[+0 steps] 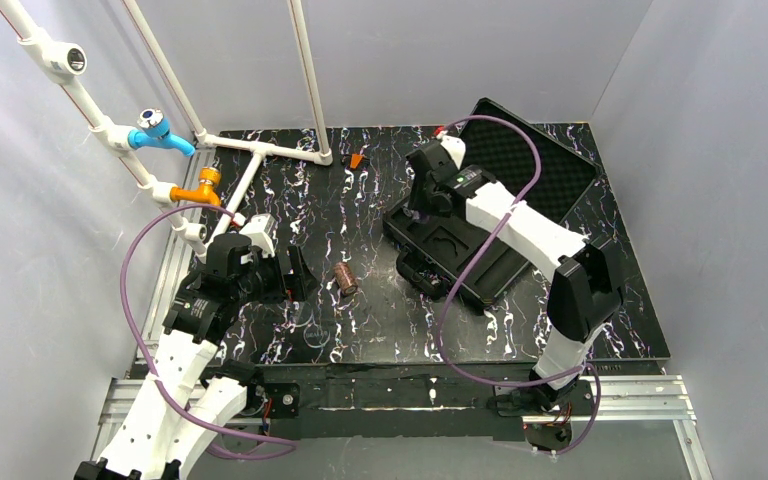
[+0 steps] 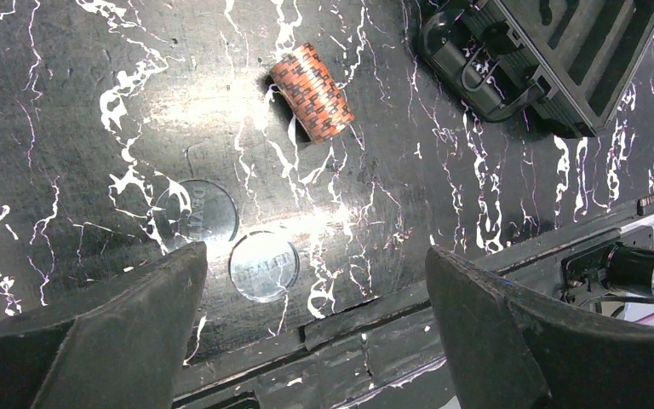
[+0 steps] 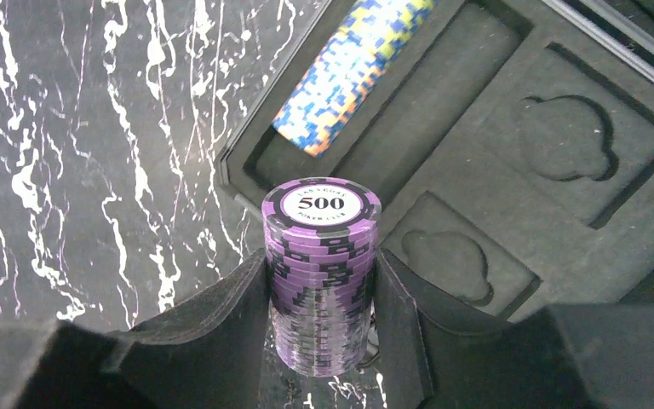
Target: Pack up texas hold em set
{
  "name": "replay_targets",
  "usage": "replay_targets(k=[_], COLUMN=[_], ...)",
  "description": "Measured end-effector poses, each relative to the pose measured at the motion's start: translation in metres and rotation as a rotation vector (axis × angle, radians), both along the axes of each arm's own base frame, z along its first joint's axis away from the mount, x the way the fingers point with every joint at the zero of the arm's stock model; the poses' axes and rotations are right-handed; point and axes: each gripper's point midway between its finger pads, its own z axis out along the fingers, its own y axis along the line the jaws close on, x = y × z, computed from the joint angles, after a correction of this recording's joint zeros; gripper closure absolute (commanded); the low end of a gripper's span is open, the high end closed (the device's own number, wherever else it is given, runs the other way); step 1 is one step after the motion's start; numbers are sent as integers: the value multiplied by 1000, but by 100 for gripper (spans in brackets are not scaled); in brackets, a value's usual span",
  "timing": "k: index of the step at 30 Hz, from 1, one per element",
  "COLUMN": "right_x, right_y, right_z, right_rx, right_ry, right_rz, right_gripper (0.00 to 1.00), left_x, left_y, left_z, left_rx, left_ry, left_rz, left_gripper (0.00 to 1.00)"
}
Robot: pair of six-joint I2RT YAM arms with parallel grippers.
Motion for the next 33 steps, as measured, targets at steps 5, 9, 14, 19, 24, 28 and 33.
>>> replay_targets(k=[5, 9, 14, 19, 24, 28, 33], right_x=[11, 18, 36, 49, 56, 68, 78], right_y=[-14, -16, -23, -35, -42, -43, -51], right_z=[-1, -5, -17, -31, -37, -45, -55], right_rx=[43, 77, 107, 120, 144, 155, 142], right_ry=[20, 44, 77, 108, 124, 137, 144], right_rz=[-64, -102, -180, -260, -313, -346, -375], right_gripper=[99, 99, 99, 99, 99, 99, 99], left_x=[0, 0, 1, 1, 1, 1, 1], left_y=[1, 1, 1, 2, 2, 2, 2], left_z=[0, 0, 0, 0, -1, -1, -1], left_rx=[2, 3, 5, 8, 9, 9, 10], left_ry=[-1, -1, -2, -2, -2, -2, -2], left_rz=[3, 4, 6, 9, 11, 11, 11], left_gripper=[1, 1, 1, 1, 1, 1, 1])
